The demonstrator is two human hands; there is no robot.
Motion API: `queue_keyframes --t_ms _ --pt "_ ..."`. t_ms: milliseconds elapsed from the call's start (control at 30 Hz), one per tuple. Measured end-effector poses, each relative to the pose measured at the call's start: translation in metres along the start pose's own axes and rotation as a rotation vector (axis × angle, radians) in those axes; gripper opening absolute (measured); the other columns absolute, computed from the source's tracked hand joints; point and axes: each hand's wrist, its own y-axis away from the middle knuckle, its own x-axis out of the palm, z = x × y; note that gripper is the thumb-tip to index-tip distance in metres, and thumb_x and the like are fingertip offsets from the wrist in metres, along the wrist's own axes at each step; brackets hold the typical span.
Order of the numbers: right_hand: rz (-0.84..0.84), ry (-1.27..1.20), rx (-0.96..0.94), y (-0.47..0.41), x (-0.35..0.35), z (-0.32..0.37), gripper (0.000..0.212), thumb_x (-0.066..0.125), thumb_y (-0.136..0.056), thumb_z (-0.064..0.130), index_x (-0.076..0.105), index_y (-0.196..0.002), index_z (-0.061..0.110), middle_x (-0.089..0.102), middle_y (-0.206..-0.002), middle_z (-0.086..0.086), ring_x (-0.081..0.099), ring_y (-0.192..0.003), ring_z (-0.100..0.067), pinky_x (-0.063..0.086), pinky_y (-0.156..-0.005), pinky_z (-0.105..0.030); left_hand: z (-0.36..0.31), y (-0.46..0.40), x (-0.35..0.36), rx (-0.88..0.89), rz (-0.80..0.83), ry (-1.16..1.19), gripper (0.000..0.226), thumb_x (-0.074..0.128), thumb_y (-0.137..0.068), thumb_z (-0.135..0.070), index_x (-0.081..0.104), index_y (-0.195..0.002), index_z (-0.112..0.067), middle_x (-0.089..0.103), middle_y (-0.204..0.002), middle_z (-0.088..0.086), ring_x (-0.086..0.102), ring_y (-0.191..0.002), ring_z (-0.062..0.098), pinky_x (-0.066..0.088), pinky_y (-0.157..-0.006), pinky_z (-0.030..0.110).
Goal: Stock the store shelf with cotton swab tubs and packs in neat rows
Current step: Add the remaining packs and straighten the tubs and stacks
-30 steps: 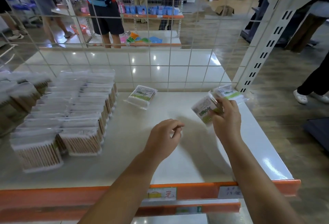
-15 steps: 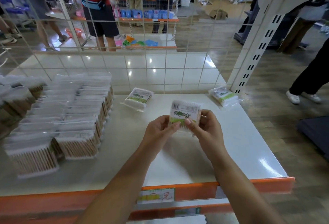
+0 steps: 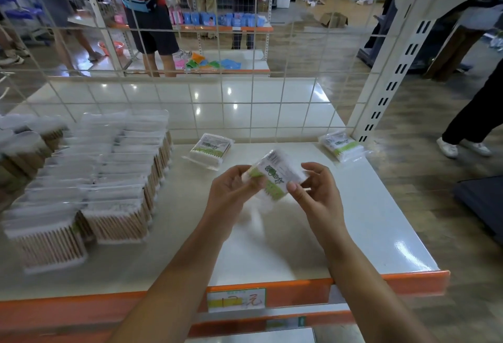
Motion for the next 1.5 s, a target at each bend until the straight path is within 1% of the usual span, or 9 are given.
queue_keyframes --t_ms 100,267,367,533,700,867,1133,1300,1500 --pt "-0.018 -0.027 0.005 0.0 -0.003 0.001 0.052 0.064 -0.063 0.054 0.05 -0.108 0.031 0.06 -0.094 0.006 0.057 -0.08 -0.001 0.046 -0.073 -0.025 -0.014 -0.009 -0.003 0.046 0.0 -0.096 0.015 0.074 -0.064 -0.015 0.07 -0.078 -0.019 0.069 -0.078 0.0 0.065 -0.076 0.018 0.054 -0.07 0.033" --pt "0.128 -0.029 0.001 0.0 -0.003 -0.002 0.049 0.073 -0.064 0.057 0.062 -0.105 0.034 0.063 -0.091 -0.001 0.061 -0.083 -0.024 0.05 -0.075 -0.044 -0.028 -0.018 -0.001 0.032 0.138 -0.298 0.024 0.078 -0.069 -0.007 0.068 -0.083 -0.024 0.07 -0.074 -0.009 0.067 -0.073 0.011 0.056 -0.067 0.03" --pt "0.184 -0.009 -0.012 0.001 -0.002 0.0 0.023 0.072 -0.072 0.032 0.068 -0.092 0.021 0.068 -0.078 0.001 0.061 -0.068 -0.015 0.047 -0.056 -0.026 -0.024 -0.018 0.001 0.022 0.17 -0.341 0.028 0.08 -0.067 -0.011 0.069 -0.085 -0.03 0.071 -0.078 -0.005 0.068 -0.073 0.014 0.056 -0.069 0.033" --pt "0.183 -0.071 0.049 0.001 0.0 0.0 0.018 0.068 -0.072 0.022 0.066 -0.088 0.014 0.069 -0.077 -0.004 0.064 -0.07 -0.017 0.05 -0.055 -0.026 -0.01 -0.015 0.002 -0.063 0.04 -0.065 0.047 0.082 -0.061 -0.013 0.065 -0.104 -0.015 0.069 -0.09 0.002 0.066 -0.081 0.017 0.053 -0.067 0.026" --pt "0.131 -0.085 0.074 0.002 0.005 -0.001 0.021 0.072 -0.073 0.023 0.062 -0.088 0.014 0.068 -0.08 -0.003 0.065 -0.073 -0.023 0.054 -0.06 -0.032 0.003 -0.009 0.001 -0.173 0.037 0.105 0.046 0.07 -0.067 -0.015 0.06 -0.112 -0.009 0.069 -0.093 0.007 0.067 -0.083 0.021 0.055 -0.064 0.033" --pt "0.042 -0.139 0.096 0.001 0.005 0.002 0.022 0.066 -0.076 0.018 0.054 -0.092 0.009 0.066 -0.089 -0.012 0.067 -0.077 -0.022 0.056 -0.067 -0.037 0.009 -0.008 0.002 -0.219 0.045 0.146 0.031 0.068 -0.068 -0.015 0.063 -0.096 -0.006 0.071 -0.088 0.01 0.068 -0.079 0.026 0.057 -0.067 0.033" --pt "0.003 -0.083 0.014 0.001 0.007 0.005 0.028 0.061 -0.085 0.003 0.047 -0.097 0.024 0.066 -0.085 -0.005 0.068 -0.073 -0.017 0.056 -0.06 -0.031 0.009 -0.01 0.002 -0.254 0.061 0.27 0.025 0.068 -0.07 -0.007 0.063 -0.094 -0.006 0.072 -0.088 0.011 0.069 -0.076 0.024 0.056 -0.061 0.029" --pt "-0.004 -0.035 -0.011 0.0 0.007 0.001 0.026 0.064 -0.086 0.009 0.049 -0.098 0.026 0.066 -0.089 -0.007 0.068 -0.073 -0.017 0.056 -0.06 -0.031 0.01 -0.01 0.001 -0.244 0.056 0.277 0.027 0.07 -0.07 -0.003 0.063 -0.096 -0.002 0.071 -0.089 0.013 0.069 -0.079 0.025 0.056 -0.063 0.03" --pt "-0.055 0.251 -0.075 -0.005 0.007 -0.009 0.018 0.053 -0.08 0.049 0.054 -0.096 0.04 0.059 -0.102 0.011 0.06 -0.091 -0.005 0.044 -0.073 -0.012 0.013 -0.006 0.0 -0.116 0.036 0.134 0.032 0.074 -0.061 -0.01 0.064 -0.092 -0.009 0.071 -0.086 0.005 0.067 -0.078 0.018 0.056 -0.068 0.028"
